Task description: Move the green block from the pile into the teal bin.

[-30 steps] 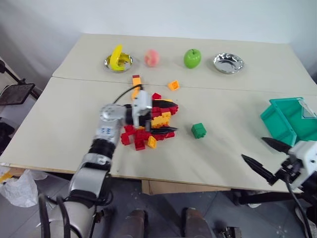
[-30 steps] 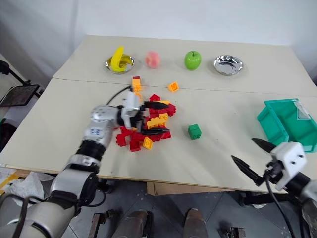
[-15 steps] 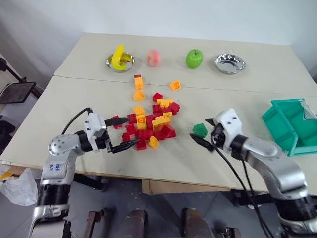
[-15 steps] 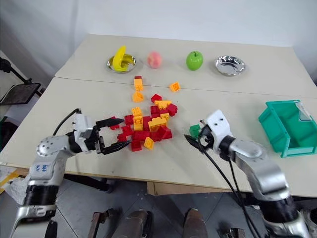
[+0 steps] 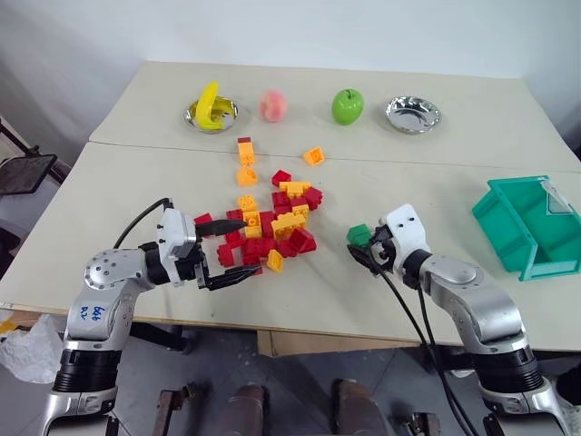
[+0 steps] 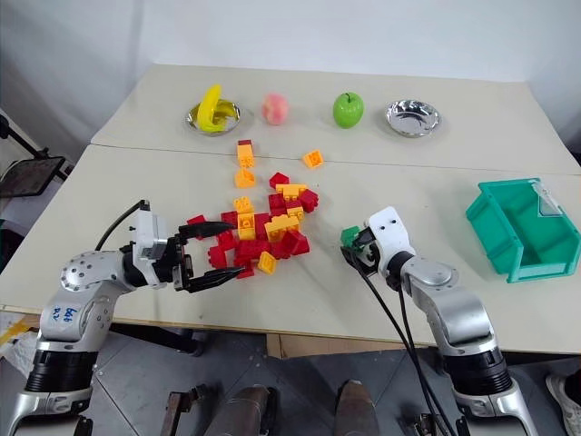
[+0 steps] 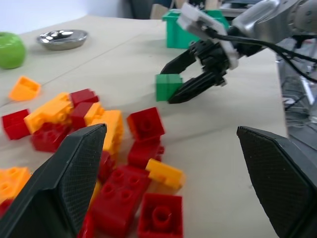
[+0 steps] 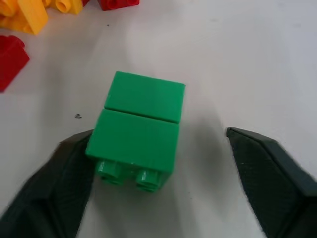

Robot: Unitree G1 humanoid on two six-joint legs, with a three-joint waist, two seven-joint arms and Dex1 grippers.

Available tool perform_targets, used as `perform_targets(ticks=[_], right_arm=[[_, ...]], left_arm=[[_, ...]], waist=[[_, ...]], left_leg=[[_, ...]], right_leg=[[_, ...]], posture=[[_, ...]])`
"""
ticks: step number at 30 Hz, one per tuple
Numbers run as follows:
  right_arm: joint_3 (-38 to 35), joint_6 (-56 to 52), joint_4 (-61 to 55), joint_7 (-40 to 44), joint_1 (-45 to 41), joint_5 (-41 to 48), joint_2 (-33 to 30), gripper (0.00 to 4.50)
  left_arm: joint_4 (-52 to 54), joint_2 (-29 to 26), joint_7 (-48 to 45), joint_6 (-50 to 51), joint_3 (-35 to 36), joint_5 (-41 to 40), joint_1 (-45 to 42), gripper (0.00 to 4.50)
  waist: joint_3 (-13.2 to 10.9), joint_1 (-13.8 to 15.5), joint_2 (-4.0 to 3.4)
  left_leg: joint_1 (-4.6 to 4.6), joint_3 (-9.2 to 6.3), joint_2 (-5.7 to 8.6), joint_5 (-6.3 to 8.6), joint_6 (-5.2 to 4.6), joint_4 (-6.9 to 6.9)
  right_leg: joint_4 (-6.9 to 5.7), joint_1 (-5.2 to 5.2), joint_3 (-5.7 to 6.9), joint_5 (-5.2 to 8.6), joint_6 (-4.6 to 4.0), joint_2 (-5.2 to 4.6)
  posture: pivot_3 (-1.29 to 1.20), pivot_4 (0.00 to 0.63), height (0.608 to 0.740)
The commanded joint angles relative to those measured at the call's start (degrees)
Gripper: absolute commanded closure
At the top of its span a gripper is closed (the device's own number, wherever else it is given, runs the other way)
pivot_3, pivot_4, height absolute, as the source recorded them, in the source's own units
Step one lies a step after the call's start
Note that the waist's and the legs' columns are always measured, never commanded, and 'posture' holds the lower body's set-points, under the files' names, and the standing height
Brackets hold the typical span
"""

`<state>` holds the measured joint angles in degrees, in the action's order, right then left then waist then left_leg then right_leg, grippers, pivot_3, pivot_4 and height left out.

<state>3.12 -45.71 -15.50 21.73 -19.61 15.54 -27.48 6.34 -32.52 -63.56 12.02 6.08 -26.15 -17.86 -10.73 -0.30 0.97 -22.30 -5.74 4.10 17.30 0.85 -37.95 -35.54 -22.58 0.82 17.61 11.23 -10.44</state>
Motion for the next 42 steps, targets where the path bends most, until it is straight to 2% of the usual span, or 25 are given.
perform_targets(ticks=[1,5,10,15,18,21,24,28,31,38,40,42], right_arm=[[-2.61,0.93,-2.86,-0.19,0.84,1.14,1.28,1.68],[-4.53,4.54,-3.66,0.68,2.88,1.01,1.35,3.01],[-11.31,9.60,-5.50,0.64,5.69,1.00,-0.45,3.00],[-26.61,18.50,-7.49,0.88,8.97,3.51,-2.10,3.00],[-35.70,19.76,-5.08,1.53,11.84,4.00,-6.17,3.00],[-40.40,19.56,-0.18,1.90,14.01,2.10,-11.74,3.00],[-42.56,19.63,6.28,1.63,13.48,1.42,-15.90,3.00],[-41.92,22.92,14.88,1.77,10.79,-0.10,-19.35,3.00],[-41.36,19.30,19.73,3.98,9.29,2.00,-20.43,3.00],[-41.45,24.61,24.26,6.47,6.81,2.92,-20.91,0.73],[-41.92,28.95,23.58,10.06,6.35,4.62,-20.66,0.08],[-41.95,31.85,21.77,14.17,6.12,7.27,-20.20,0.03]], left_arm=[[1.28,-0.66,-1.56,-0.10,-0.92,-1.60,-1.38,0.00],[0.02,0.19,-2.25,-0.27,-2.50,-1.70,-2.56,0.00],[0.23,3.57,-1.09,1.17,-3.84,-3.61,-3.46,0.00],[-1.12,8.48,0.46,-0.44,-6.49,-2.75,-6.07,0.00],[-1.22,12.28,2.26,-1.38,-8.74,-1.58,-8.60,0.00],[-2.82,15.48,3.22,-1.62,-10.67,-1.07,-10.37,0.00],[-3.94,17.21,3.04,-1.43,-11.77,-1.12,-11.02,0.00],[-5.20,17.55,2.81,-3.18,-12.68,0.41,-11.36,0.00],[-5.71,16.85,2.69,-4.37,-12.99,1.57,-11.10,0.00],[-4.39,14.43,4.16,-3.60,-10.69,0.71,-10.16,0.00],[-3.77,12.94,5.09,-3.62,-8.87,0.72,-9.51,0.00],[-3.61,11.56,6.58,-4.71,-6.94,1.33,-9.03,0.00]], waist=[[0.00,0.05,0.00],[0.00,0.09,0.00],[0.00,0.17,0.00],[0.00,0.46,0.00],[0.00,0.97,0.00],[0.00,1.05,0.00],[0.01,0.41,-0.02],[0.02,-0.16,-0.04],[0.03,0.14,-0.06],[0.03,0.22,-0.07],[0.03,0.12,-0.07],[0.03,-0.03,-0.08]], left_leg=[[0.00,0.00,0.00,0.00,0.00,0.00],[-0.01,0.00,0.01,0.00,0.00,0.00],[-0.01,0.02,0.02,0.01,-0.01,0.01],[-0.01,0.03,0.02,0.01,-0.01,0.00],[-0.01,0.13,0.07,0.02,-0.04,-0.01],[-0.01,0.43,0.06,0.03,-0.05,-0.01],[0.02,0.59,0.03,0.03,-0.05,-0.01],[0.09,0.72,-0.05,0.03,-0.05,0.00],[0.09,0.73,-0.05,0.03,-0.05,-0.01],[0.06,0.70,-0.03,0.03,-0.06,-0.01],[0.06,0.69,-0.04,0.03,-0.05,-0.01],[0.07,0.71,-0.06,0.03,-0.05,0.01]], right_leg=[[0.00,0.00,0.00,0.00,0.00,0.00],[0.01,0.00,0.00,0.00,0.00,0.00],[0.01,0.00,-0.01,0.00,0.00,-0.01],[0.02,0.02,-0.01,0.00,0.01,-0.01],[0.09,0.10,0.03,-0.01,0.02,-0.03],[0.11,0.13,0.03,-0.01,0.02,-0.02],[0.11,0.13,-0.01,-0.01,0.03,-0.02],[0.10,0.12,-0.05,-0.01,0.03,0.02],[0.11,0.13,-0.06,-0.01,0.03,0.01],[0.17,0.13,-0.06,-0.02,0.05,-0.01],[0.23,0.14,-0.05,-0.02,0.05,0.00],[0.31,0.12,-0.05,-0.02,0.05,0.01]], posture=[[0.00,0.150,0.740],[0.00,0.150,0.740],[0.00,0.150,0.740],[0.00,0.150,0.740],[0.00,0.150,0.740],[0.00,0.150,0.740],[0.00,0.150,0.740],[0.00,0.150,0.740],[0.00,0.150,0.740],[0.00,0.150,0.740],[0.00,0.150,0.740],[0.00,0.150,0.740]])
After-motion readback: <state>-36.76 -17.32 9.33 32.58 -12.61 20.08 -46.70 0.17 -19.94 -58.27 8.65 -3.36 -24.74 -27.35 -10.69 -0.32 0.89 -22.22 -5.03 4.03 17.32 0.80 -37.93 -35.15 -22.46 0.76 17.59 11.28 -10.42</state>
